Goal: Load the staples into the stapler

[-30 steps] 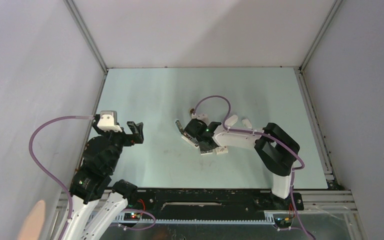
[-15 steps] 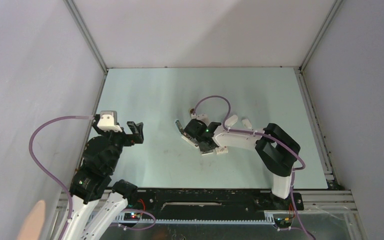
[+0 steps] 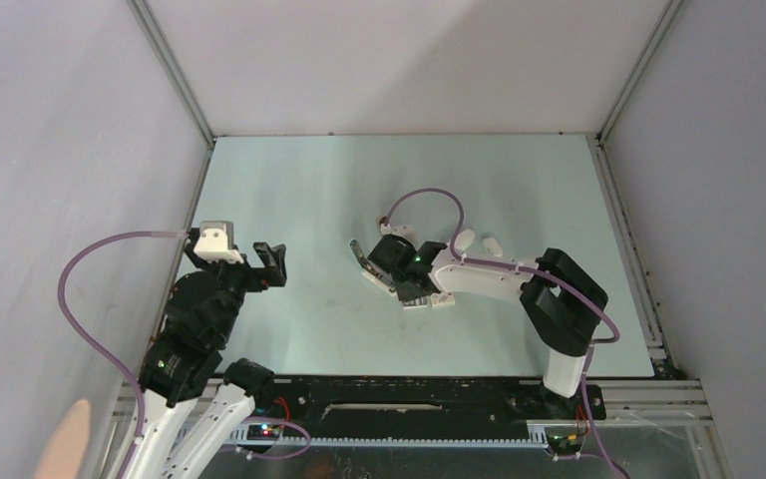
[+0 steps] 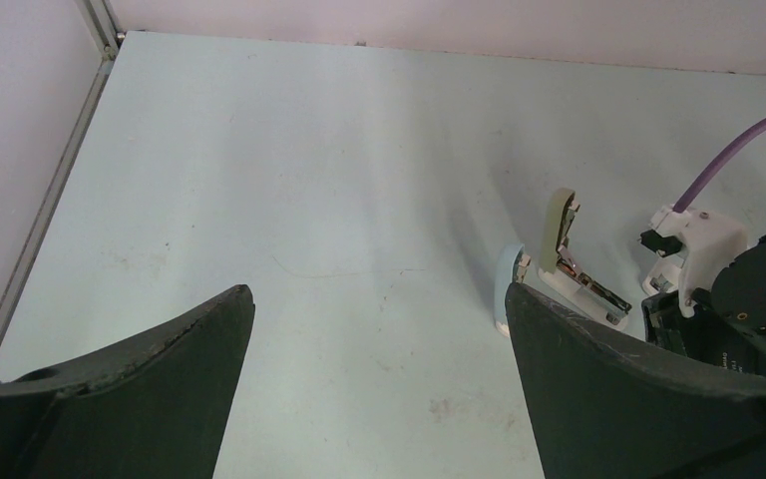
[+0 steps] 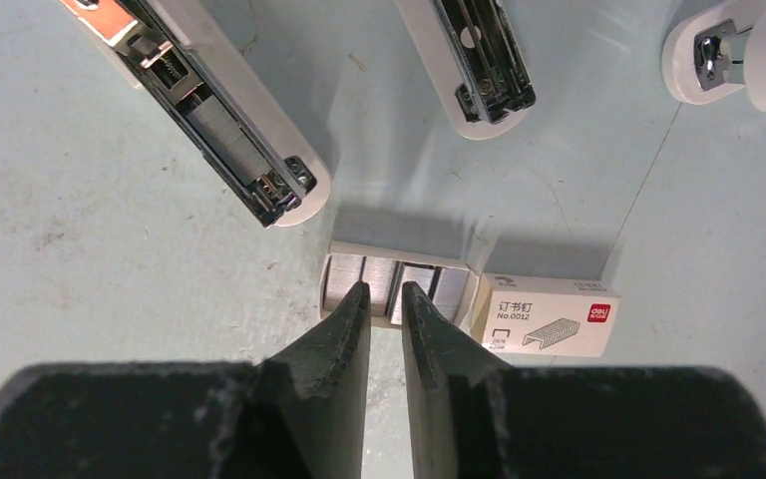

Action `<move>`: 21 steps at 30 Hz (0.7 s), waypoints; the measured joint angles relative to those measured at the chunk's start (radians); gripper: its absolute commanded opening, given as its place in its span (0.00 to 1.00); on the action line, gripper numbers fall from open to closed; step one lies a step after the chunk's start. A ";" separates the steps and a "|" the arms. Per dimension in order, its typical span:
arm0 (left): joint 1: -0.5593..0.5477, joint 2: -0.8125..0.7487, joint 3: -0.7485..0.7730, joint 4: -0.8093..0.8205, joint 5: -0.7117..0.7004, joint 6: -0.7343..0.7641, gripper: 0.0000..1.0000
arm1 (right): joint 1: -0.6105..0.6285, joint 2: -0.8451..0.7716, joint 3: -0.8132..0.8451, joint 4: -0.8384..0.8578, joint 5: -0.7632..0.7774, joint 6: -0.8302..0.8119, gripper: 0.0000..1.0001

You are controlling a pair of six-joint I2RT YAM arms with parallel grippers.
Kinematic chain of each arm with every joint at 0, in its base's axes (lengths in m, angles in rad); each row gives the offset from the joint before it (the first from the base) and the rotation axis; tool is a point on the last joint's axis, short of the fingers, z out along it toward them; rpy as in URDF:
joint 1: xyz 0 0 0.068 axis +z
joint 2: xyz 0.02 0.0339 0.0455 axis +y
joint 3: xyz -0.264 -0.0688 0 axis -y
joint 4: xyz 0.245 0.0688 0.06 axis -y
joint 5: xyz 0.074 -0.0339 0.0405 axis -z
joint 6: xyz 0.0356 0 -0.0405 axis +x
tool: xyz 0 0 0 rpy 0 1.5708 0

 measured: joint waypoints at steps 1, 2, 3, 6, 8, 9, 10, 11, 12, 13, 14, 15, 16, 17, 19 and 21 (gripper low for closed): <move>0.000 0.000 0.000 0.000 0.000 0.000 1.00 | 0.000 -0.002 0.000 0.002 -0.001 -0.001 0.23; 0.000 0.000 0.000 0.000 0.000 0.000 1.00 | 0.001 -0.002 0.000 0.002 -0.002 -0.001 0.24; 0.000 0.000 0.000 0.000 0.000 0.000 1.00 | 0.002 -0.002 0.000 0.003 -0.003 -0.001 0.25; 0.000 0.000 0.000 0.000 0.000 0.000 1.00 | 0.002 -0.002 0.000 0.002 -0.002 0.000 0.29; 0.000 0.000 0.000 0.000 0.000 0.000 1.00 | 0.002 -0.002 0.000 0.001 -0.001 0.004 0.30; 0.000 0.000 0.000 0.000 0.000 0.000 1.00 | 0.002 -0.002 0.000 0.000 0.002 0.008 0.31; 0.000 0.000 0.000 0.000 0.000 0.000 1.00 | 0.002 -0.002 0.000 -0.002 0.003 0.012 0.32; 0.000 0.000 0.000 0.000 0.000 0.000 1.00 | 0.000 -0.001 0.000 -0.003 0.003 0.016 0.32; 0.000 0.000 0.000 0.000 0.000 0.000 1.00 | 0.000 0.001 0.000 -0.005 0.004 0.020 0.33; 0.000 0.000 0.000 0.000 0.000 0.000 1.00 | 0.000 0.005 0.000 -0.006 0.005 0.023 0.34; 0.000 0.000 0.000 0.000 0.000 0.000 1.00 | 0.000 0.008 0.000 -0.007 0.005 0.025 0.35; 0.000 0.000 0.000 0.000 0.000 0.000 1.00 | 0.000 0.013 0.000 -0.009 0.005 0.029 0.36; 0.000 0.000 0.000 0.000 0.000 0.000 1.00 | 0.000 0.018 0.000 -0.010 0.006 0.032 0.36; 0.000 0.000 0.000 0.000 0.000 0.000 1.00 | 0.000 0.023 0.000 -0.012 0.006 0.037 0.36; 0.000 0.000 0.000 0.000 0.000 0.000 1.00 | 0.000 0.025 -0.002 -0.018 0.007 0.045 0.36; 0.000 0.000 0.000 0.000 0.000 0.000 1.00 | 0.000 0.025 -0.002 -0.022 0.010 0.050 0.37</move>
